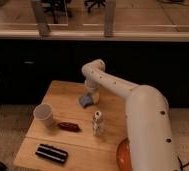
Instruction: Place the white sponge in the ceramic bowl
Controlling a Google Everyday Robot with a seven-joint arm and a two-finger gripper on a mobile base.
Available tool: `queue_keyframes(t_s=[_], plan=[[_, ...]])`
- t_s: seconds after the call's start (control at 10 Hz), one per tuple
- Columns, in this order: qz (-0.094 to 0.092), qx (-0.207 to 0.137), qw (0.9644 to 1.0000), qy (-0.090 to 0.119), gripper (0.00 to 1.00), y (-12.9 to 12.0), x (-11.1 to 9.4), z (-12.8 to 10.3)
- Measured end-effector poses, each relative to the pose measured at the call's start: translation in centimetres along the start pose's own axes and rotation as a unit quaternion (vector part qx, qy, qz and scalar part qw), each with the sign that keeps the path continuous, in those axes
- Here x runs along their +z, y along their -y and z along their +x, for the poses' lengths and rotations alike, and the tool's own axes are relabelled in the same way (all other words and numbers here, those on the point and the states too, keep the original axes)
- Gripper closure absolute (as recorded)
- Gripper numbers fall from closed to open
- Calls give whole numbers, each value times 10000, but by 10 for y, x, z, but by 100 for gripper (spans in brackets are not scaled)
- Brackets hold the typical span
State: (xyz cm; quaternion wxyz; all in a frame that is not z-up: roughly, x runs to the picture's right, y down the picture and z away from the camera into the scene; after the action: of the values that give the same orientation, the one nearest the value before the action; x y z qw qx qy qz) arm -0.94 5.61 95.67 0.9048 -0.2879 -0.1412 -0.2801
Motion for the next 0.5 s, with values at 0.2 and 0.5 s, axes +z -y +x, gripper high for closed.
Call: queue_keyframes(t_s=[0.2,0.5], plan=[[2,-2,10000,-28,60,-2,-2,3],[10,-40,10000,-42,68,-2,-4,0]])
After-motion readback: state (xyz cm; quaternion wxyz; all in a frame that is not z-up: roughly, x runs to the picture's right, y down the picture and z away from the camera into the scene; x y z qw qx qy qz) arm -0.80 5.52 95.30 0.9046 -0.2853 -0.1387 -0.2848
